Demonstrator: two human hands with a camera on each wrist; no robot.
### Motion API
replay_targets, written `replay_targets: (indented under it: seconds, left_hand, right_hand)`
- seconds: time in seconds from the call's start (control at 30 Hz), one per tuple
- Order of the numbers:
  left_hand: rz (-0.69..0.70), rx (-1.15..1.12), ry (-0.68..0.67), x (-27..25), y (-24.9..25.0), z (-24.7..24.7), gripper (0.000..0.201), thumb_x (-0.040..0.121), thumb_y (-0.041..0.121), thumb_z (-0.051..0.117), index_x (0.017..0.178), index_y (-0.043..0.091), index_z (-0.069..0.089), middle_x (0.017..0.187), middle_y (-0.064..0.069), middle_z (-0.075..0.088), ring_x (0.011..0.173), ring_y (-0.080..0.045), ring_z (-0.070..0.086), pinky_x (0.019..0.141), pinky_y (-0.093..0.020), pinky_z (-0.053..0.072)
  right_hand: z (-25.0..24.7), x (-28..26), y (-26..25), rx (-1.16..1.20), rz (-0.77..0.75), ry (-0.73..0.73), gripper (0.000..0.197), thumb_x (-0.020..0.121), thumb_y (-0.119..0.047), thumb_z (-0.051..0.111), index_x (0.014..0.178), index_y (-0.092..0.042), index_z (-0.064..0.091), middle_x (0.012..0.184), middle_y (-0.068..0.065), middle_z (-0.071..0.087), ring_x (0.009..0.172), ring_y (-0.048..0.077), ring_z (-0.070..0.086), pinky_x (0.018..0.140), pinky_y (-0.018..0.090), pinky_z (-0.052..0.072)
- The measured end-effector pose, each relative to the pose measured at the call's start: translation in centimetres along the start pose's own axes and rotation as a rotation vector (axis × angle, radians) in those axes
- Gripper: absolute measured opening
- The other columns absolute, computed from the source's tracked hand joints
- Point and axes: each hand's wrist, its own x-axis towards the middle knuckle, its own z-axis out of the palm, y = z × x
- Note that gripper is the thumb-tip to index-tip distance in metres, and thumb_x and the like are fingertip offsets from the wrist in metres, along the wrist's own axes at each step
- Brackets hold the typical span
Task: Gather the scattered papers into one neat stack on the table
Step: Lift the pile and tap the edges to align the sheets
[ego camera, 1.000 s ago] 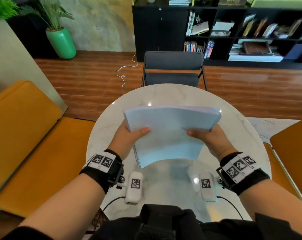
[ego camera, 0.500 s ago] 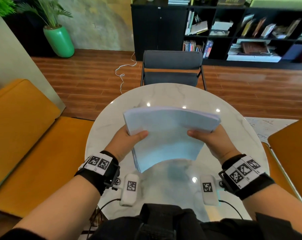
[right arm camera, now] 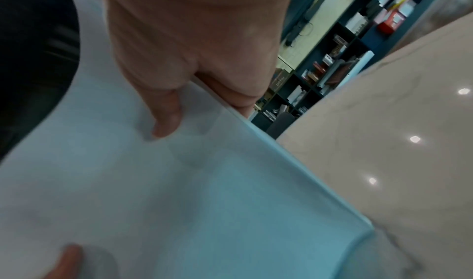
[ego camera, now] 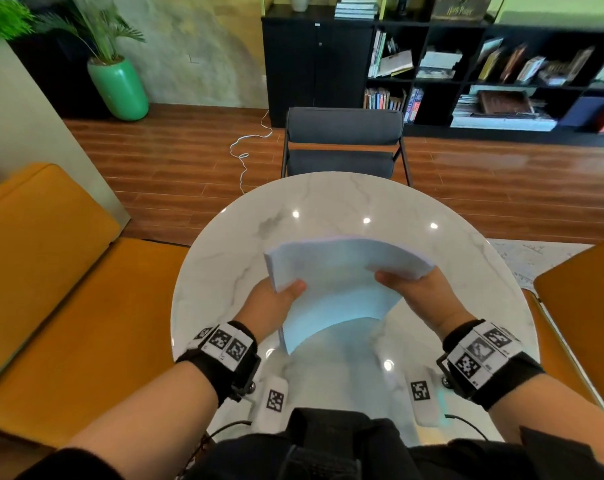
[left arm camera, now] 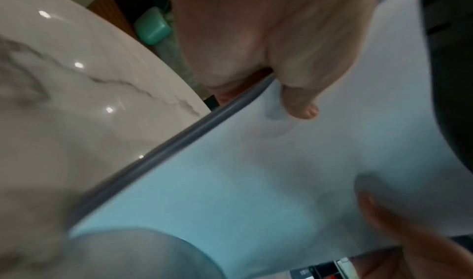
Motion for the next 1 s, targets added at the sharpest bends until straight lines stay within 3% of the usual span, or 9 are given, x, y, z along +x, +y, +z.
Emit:
replay_targets:
  seconds: [0.13, 0.23, 0.37, 0.43, 0.57, 0.67, 0.73, 0.87, 1.0]
  left_hand:
    - [0.122, 0.278, 0.047, 0.8, 2.8, -1.2, 0.016, 0.095, 0.026, 0.053, 0.107, 0.023, 0.062, 0.102, -0.004, 0.067, 0.091, -0.024, 0.063, 0.08, -0.034, 0.052]
    - [0.344, 0.825, -0.043, 1.1, 6.0, -2.0, 0.025, 0.097, 0.019, 0.045, 0.117, 0.016, 0.06, 0.101, -0.011, 0.067, 0.087, -0.029, 0.06, 0.069, -0.031, 0.043]
    - [0.526, 0.995, -0.17, 0.4, 9.3, -0.9, 0.023, 0.094, 0.013, 0.045, 0.106, 0.021, 0.063, 0.099, -0.006, 0.069, 0.083, -0.023, 0.056, 0.068, -0.029, 0.039]
    - [0.441, 0.882, -0.183, 0.2, 9.5, -1.5, 0.018, 0.092, 0.028, 0.055, 0.105, 0.02, 0.065, 0.099, -0.002, 0.068, 0.086, -0.018, 0.056, 0.071, -0.027, 0.042]
    - [0.181, 0.778, -0.176, 0.5, 7.0, -5.5, 0.034, 0.082, 0.043, 0.067, 0.111, 0.027, 0.068, 0.104, 0.007, 0.069, 0.097, -0.016, 0.064, 0.081, -0.027, 0.049]
    - [0.074, 0.515, -0.148, 0.6, 4.9, -7.4, 0.031, 0.075, 0.041, 0.074, 0.101, 0.024, 0.071, 0.098, 0.002, 0.074, 0.094, -0.017, 0.068, 0.079, -0.023, 0.053]
    - [0.03, 0.113, -0.221, 0.4, 4.0, -7.4, 0.057, 0.057, 0.047, 0.083, 0.105, 0.02, 0.07, 0.103, -0.001, 0.077, 0.1, -0.02, 0.07, 0.083, -0.025, 0.057]
    - [-0.114, -0.469, -0.372, 0.4, 2.8, -5.9, 0.061, 0.053, 0.029, 0.089, 0.109, 0.013, 0.071, 0.11, -0.009, 0.074, 0.1, -0.024, 0.071, 0.085, -0.037, 0.059]
    - [-0.228, -0.408, -0.296, 0.3, 2.6, -4.3, 0.031, 0.084, 0.021, 0.065, 0.112, 0.007, 0.066, 0.107, -0.012, 0.074, 0.098, -0.028, 0.07, 0.09, -0.044, 0.054]
  right_hand:
    - [-1.5, 0.2, -4.8, -0.205, -0.149, 0.023, 0.026, 0.076, -0.009, 0.075, 0.1, -0.019, 0.069, 0.09, -0.004, 0.07, 0.077, -0.003, 0.063, 0.072, 0.005, 0.048]
    - [-1.8, 0.4, -9.3, -0.473, -0.244, -0.15, 0.03, 0.075, -0.015, 0.077, 0.102, -0.027, 0.069, 0.093, -0.007, 0.07, 0.081, 0.001, 0.064, 0.08, 0.012, 0.048]
    - [0.2, 0.0, -11.1, -0.724, -0.323, -0.321, 0.018, 0.08, -0.02, 0.073, 0.098, -0.02, 0.075, 0.093, 0.0, 0.074, 0.079, 0.005, 0.062, 0.078, 0.016, 0.049]
    - [-0.1, 0.1, -10.5, -0.601, -0.326, -0.236, 0.01, 0.081, -0.016, 0.073, 0.088, -0.009, 0.076, 0.087, 0.011, 0.074, 0.066, 0.006, 0.058, 0.066, 0.014, 0.046]
    - [-3.8, 0.5, -8.2, -0.306, -0.14, -0.124, 0.013, 0.07, -0.018, 0.081, 0.083, -0.02, 0.079, 0.088, 0.007, 0.078, 0.082, 0.022, 0.069, 0.086, 0.042, 0.055]
    - [-6.3, 0.6, -6.6, -0.031, -0.072, -0.13, 0.044, 0.043, -0.038, 0.091, 0.081, -0.021, 0.08, 0.087, 0.003, 0.078, 0.081, 0.022, 0.072, 0.081, 0.039, 0.058]
    - [-7.2, 0.8, -5.7, 0.129, -0.039, -0.159, 0.062, 0.032, -0.038, 0.094, 0.087, -0.012, 0.078, 0.091, 0.007, 0.077, 0.08, 0.023, 0.073, 0.074, 0.035, 0.06]
    - [-6.6, 1.1, -4.2, 0.274, 0.105, -0.188, 0.038, 0.061, -0.008, 0.075, 0.099, -0.006, 0.07, 0.09, 0.009, 0.076, 0.078, 0.025, 0.071, 0.073, 0.036, 0.061]
    - [-5.3, 0.9, -2.5, 0.206, 0.309, -0.261, 0.039, 0.075, -0.004, 0.065, 0.114, -0.003, 0.063, 0.104, 0.017, 0.073, 0.088, 0.031, 0.071, 0.084, 0.044, 0.057]
